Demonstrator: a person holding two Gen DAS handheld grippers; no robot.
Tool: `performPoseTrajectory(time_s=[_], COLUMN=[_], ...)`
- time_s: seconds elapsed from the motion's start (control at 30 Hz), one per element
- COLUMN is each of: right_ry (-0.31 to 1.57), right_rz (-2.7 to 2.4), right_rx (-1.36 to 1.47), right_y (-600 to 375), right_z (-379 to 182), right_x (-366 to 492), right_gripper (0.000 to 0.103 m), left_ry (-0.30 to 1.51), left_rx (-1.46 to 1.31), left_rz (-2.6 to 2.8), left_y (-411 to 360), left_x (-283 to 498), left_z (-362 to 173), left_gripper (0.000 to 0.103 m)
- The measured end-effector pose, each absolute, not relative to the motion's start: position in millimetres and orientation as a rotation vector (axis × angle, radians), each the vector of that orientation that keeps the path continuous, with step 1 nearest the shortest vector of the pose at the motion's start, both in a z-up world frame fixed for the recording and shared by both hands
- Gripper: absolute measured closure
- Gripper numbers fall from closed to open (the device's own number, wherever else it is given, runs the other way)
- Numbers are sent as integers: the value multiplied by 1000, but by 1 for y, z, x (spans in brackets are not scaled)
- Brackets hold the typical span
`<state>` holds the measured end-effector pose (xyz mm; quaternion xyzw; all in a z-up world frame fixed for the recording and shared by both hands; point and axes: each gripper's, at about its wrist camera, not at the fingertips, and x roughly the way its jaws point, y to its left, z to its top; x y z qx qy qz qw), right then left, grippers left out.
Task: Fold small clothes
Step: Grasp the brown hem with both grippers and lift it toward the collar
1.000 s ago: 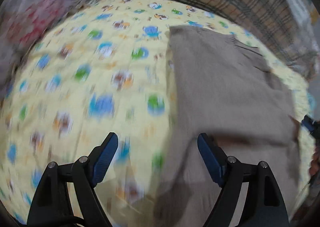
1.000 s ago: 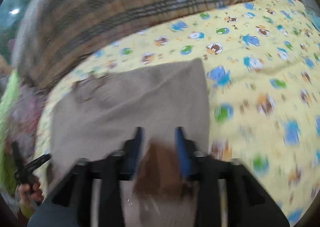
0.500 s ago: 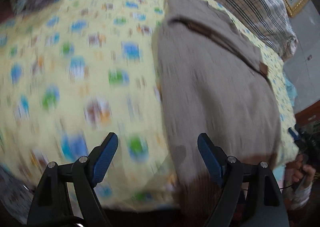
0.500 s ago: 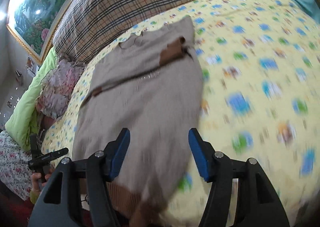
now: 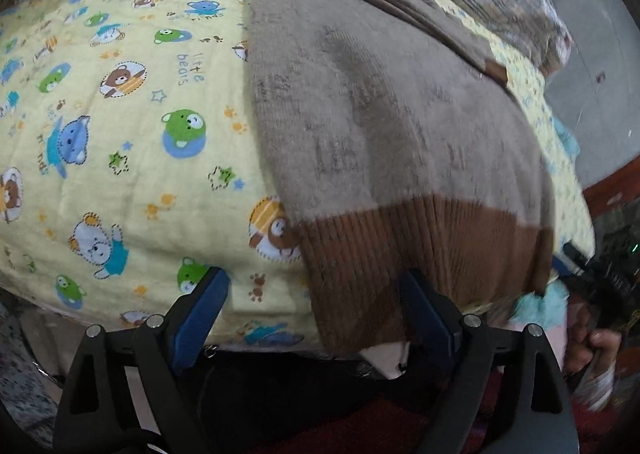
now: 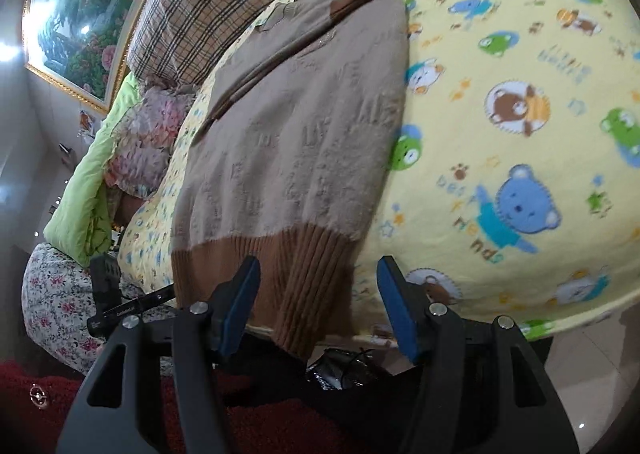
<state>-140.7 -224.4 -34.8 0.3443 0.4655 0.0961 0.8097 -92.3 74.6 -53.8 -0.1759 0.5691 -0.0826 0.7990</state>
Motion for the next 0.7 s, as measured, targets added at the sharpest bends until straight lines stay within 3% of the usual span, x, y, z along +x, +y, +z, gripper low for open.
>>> performPoseTrajectory(time_s=[0.2, 0.33, 0.4, 0.43, 0.5, 0.7], right_ry=[973, 936, 924, 929, 956, 930], right_rz=[250, 260, 258, 252, 242, 189], right_rx=[828, 908, 941, 952, 973, 920], right_y=[-220, -221, -224, -227, -230, -255], right_z=[-45, -53, -56, -58, -66, -51], right_x=[-128, -124, -125, -127, -128, -147], right_gripper=[41, 43, 54, 68, 87, 94], left_ry=[1231, 1232, 1226, 1226, 1231, 1227], left_rx=[-533, -482, -488, -495, -516, -506], left_rz=[-267, -276, -284, -286, -298, -310], left_y=[71, 62, 61, 65, 72, 93], left_x=[-70, -61, -60, -60, -60, -67], left_z=[-51, -52, -50, -50, -49, -50], left_gripper=[13, 13, 15, 16, 18, 43])
